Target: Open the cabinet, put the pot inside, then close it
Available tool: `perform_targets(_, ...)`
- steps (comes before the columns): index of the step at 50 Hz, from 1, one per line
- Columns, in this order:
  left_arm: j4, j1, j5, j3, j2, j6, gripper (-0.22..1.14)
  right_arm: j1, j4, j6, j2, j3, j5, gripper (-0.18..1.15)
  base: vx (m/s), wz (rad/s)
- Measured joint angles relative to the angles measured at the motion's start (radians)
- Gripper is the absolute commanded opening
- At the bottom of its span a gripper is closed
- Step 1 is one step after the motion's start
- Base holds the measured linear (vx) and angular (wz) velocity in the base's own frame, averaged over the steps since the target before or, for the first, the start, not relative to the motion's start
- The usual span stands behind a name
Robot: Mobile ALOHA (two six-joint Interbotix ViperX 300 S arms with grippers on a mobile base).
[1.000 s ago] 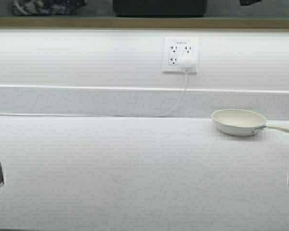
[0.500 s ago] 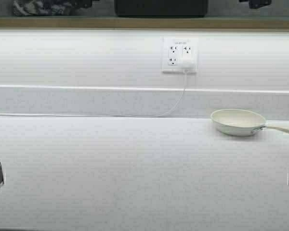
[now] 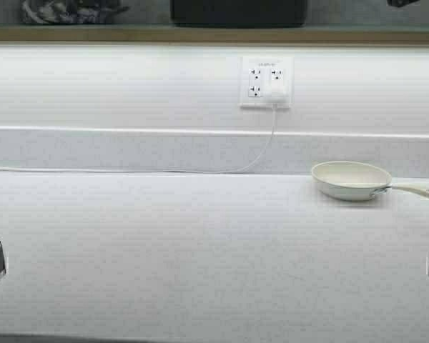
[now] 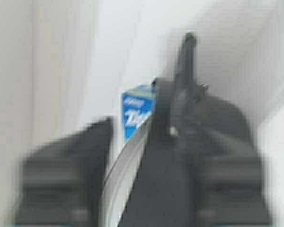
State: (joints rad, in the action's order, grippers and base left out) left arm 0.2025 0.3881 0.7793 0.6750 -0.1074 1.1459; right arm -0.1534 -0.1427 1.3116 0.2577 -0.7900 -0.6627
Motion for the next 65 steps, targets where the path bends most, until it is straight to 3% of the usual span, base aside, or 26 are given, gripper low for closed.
perform_targets(3, -0.032, 0.003, 0.000, 0.028, -0.028, -0.014, -0.08, -0.015, -0.040, -0.026, 0.032, -0.017, 0.002, -0.03, -0.08, -0.04)
perform_targets(5, -0.051, 0.008, 0.000, 0.048, -0.049, -0.029, -0.11, -0.026, -0.071, -0.048, 0.052, -0.029, 0.005, -0.07, -0.10, -0.05)
perform_targets(12, -0.130, 0.008, -0.077, 0.114, -0.150, -0.167, 0.09, -0.049, -0.239, -0.187, 0.144, -0.061, 0.084, 0.13, -0.13, -0.07)
perform_targets(19, -0.149, 0.008, -0.318, 0.143, -0.290, -0.463, 0.05, -0.071, -0.365, -0.333, 0.236, -0.063, 0.307, 0.07, -0.19, -0.09)
perform_targets(26, -0.124, -0.005, -0.532, 0.143, -0.393, -0.742, 0.05, -0.114, -0.390, -0.445, 0.314, -0.063, 0.540, 0.07, -0.25, -0.11)
perform_targets(34, -0.107, -0.094, -0.750, 0.143, -0.459, -0.923, 0.05, -0.121, -0.403, -0.534, 0.393, -0.067, 0.684, 0.07, -0.26, -0.10)
perform_targets(44, -0.130, -0.202, -0.874, 0.149, -0.509, -1.060, 0.04, -0.109, -0.408, -0.672, 0.453, -0.058, 0.801, 0.07, -0.24, -0.06)
perform_targets(57, -0.135, -0.255, -0.976, 0.133, -0.578, -1.137, 0.04, 0.032, -0.396, -0.713, 0.499, -0.054, 0.838, 0.07, -0.25, 0.08)
perform_targets(65, -0.143, -0.397, -0.997, 0.086, -0.584, -1.154, 0.04, 0.104, -0.374, -0.716, 0.509, -0.037, 0.839, 0.07, -0.30, 0.08)
